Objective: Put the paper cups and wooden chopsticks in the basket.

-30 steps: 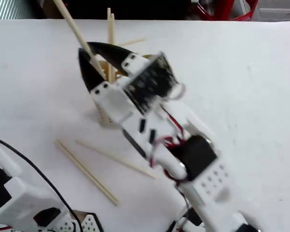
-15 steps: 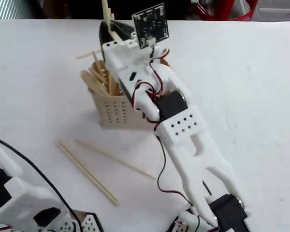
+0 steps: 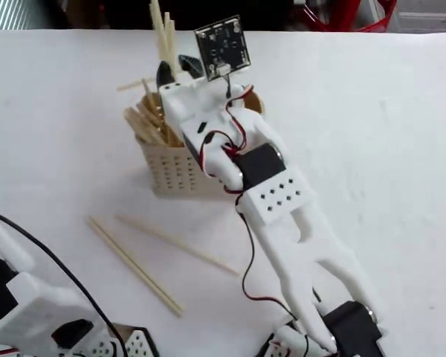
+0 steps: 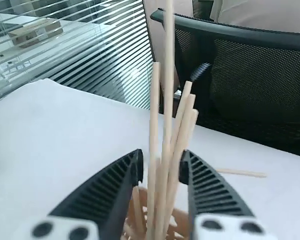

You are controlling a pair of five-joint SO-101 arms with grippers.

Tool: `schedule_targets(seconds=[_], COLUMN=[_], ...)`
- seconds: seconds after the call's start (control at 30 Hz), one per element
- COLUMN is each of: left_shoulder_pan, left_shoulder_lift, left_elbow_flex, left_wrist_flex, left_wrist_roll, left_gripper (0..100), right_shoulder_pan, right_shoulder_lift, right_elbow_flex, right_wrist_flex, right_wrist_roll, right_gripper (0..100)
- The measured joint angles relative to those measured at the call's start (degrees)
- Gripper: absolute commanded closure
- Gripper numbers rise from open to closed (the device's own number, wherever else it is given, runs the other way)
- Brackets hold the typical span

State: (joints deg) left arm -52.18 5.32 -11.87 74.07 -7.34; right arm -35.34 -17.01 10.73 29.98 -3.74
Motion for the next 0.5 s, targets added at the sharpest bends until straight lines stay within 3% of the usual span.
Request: schedule_targets(seconds=[0.3,0.5], left_shoulder_pan=[0.00,0.00], left_shoulder_lift=[0.00,0.00], left_elbow_flex=[0.00,0.00], left_wrist_flex=[0.00,0.00], left_wrist_roll=[0.00,-0.18], left_gripper=[76,76], right_shoulder_pan=[-1.49,-1.49], right_shoulder_lift=[-3.96,-13.19], right_elbow_flex=[0.00,0.35], right_wrist_flex=[3.08,14.59], right_wrist_roll=[0.00,0.00], right_gripper=[81.8,81.9])
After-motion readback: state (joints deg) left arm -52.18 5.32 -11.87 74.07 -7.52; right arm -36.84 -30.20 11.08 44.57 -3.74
